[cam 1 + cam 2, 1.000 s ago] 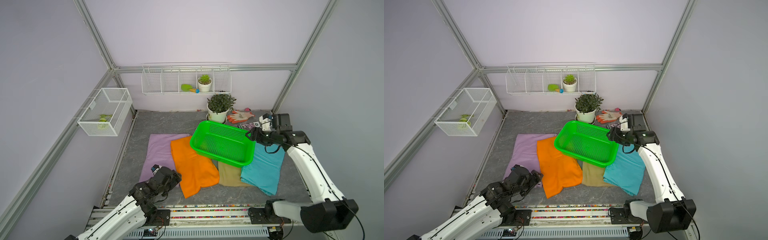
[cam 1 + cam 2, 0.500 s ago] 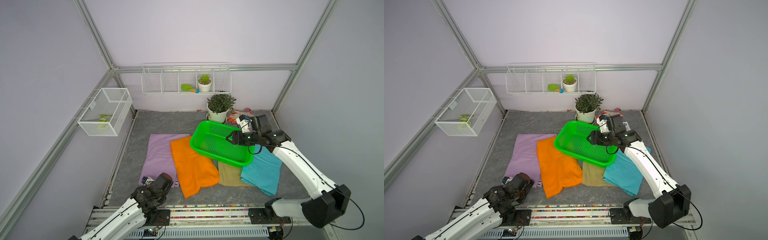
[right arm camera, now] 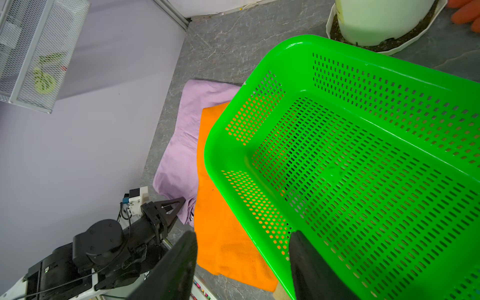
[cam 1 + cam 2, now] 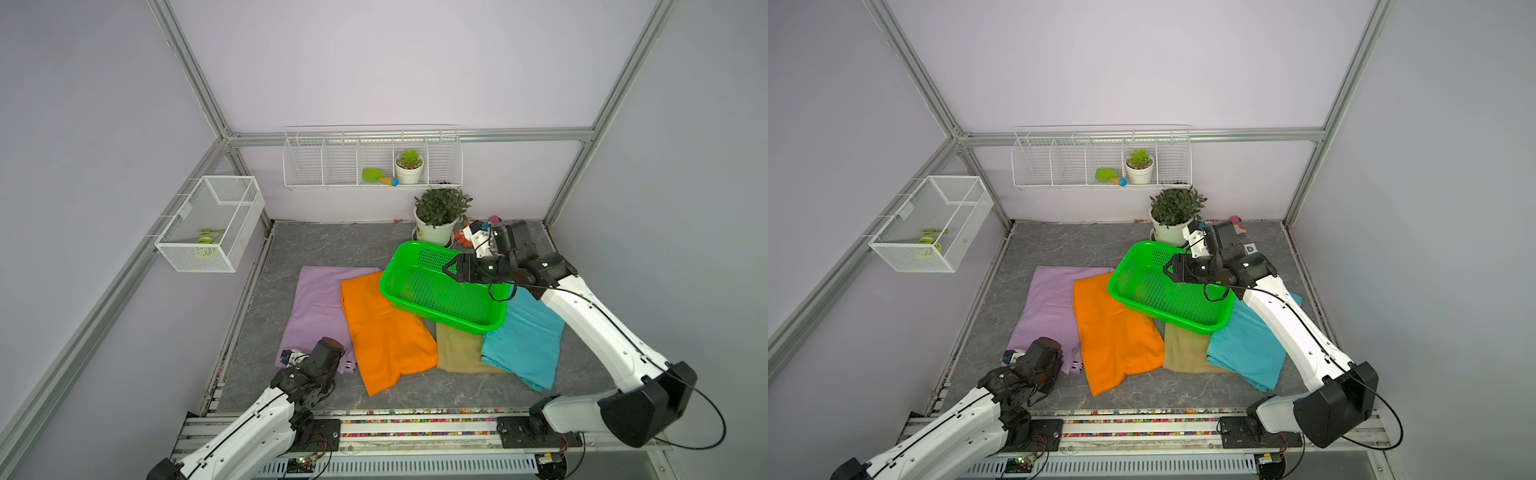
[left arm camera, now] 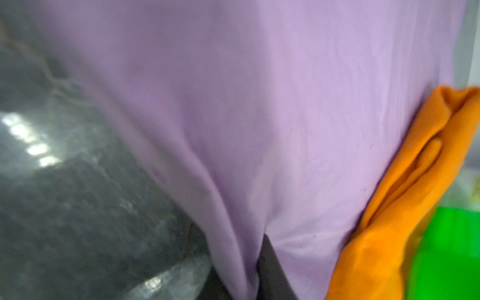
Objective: Put the folded long pants in the basket
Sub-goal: Pick up the long pant at the center of the board.
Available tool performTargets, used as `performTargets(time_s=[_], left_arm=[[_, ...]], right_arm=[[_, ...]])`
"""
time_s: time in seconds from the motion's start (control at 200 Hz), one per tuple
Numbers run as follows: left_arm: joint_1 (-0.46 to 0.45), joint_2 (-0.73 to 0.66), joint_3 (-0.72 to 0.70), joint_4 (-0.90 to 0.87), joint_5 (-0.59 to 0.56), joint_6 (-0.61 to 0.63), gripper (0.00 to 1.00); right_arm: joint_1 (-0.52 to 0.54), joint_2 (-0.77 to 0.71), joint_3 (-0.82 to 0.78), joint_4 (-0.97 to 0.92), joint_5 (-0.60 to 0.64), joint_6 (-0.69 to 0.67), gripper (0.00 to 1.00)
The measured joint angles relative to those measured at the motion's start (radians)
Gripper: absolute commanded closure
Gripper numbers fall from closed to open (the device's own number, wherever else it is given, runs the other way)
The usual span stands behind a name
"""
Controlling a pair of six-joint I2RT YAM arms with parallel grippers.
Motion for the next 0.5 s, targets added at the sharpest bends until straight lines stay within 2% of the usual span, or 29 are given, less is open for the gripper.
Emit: performTargets(time_s=[0.15, 0.255, 0.355, 0.5], left_arm=[[0.261, -0.035, 0.004, -0.01, 0.083, 0.175, 1.0], [0.402, -0.006, 0.043, -0.047, 0.123, 0.298, 1.0], [0.485, 0.026, 0.097, -0.069, 0.138, 0.389, 1.0], [0.547, 0.123, 0.137, -0.067, 0.161, 0.465, 1.0]], right_arm=[[0.06, 0.061, 0.039, 0.002, -0.008, 0.003, 0.4], [0.136, 0.118, 0.07, 0.006, -0.006, 0.008, 0.41], [0.222, 0.205, 0.125, 0.008, 0.002, 0.011, 0.42], [0.34, 0.375, 0.246, -0.005, 0.034, 0.008, 0.42]])
